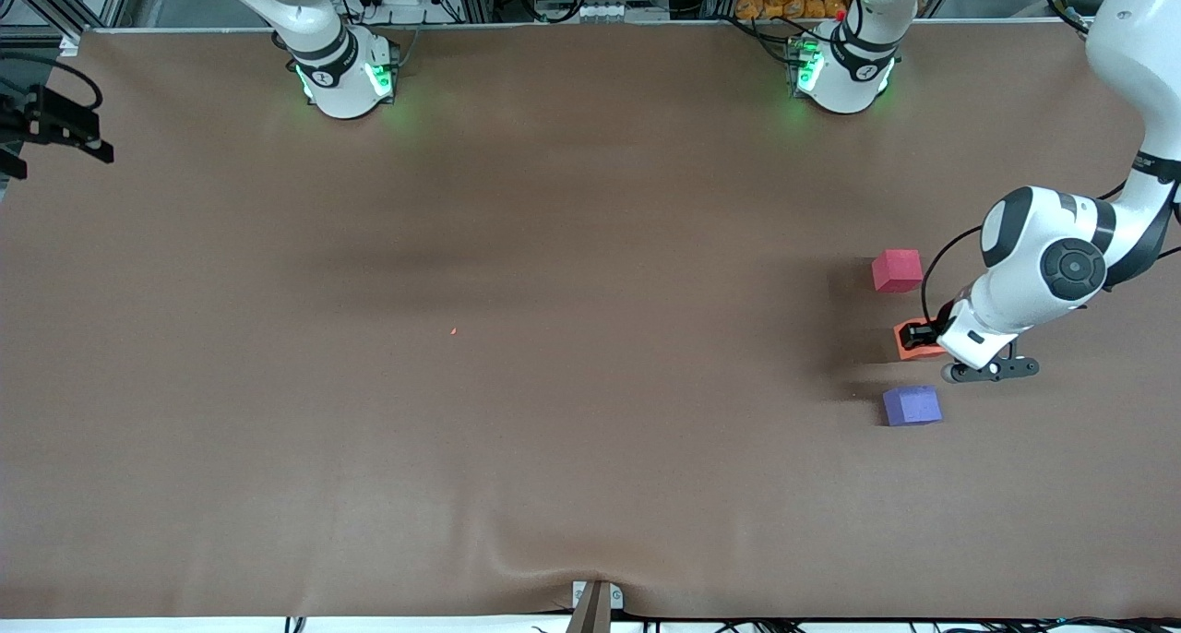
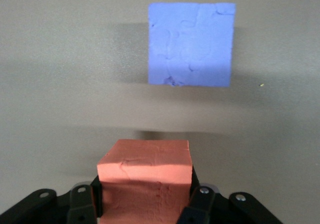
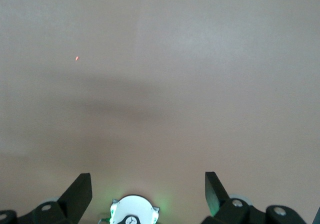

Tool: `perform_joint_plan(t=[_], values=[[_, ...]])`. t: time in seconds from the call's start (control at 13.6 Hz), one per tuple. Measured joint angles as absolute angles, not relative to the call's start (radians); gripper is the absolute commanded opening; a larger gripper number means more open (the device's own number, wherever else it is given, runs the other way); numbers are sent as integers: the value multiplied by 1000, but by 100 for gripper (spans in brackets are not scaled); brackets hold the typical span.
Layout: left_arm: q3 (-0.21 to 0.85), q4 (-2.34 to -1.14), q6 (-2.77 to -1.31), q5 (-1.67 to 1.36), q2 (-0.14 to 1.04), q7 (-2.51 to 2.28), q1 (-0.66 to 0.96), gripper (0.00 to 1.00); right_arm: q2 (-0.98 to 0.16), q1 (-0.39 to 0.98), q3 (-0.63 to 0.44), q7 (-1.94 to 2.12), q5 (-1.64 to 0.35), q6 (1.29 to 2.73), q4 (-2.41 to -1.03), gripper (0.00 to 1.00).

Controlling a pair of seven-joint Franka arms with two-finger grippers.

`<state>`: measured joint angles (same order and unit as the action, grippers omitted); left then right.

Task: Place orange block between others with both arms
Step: 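Lower the orange cube between the pink and blue cubes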

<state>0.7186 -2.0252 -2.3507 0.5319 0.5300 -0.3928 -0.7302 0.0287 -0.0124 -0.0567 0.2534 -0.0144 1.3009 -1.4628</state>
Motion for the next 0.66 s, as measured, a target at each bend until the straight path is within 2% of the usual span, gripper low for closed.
perform_joint_plan(t=[0.66], values=[[718,-2065,-2426,546,554,-393,-730,0,44,-12,-56,255,-14,1290,-1484,100]])
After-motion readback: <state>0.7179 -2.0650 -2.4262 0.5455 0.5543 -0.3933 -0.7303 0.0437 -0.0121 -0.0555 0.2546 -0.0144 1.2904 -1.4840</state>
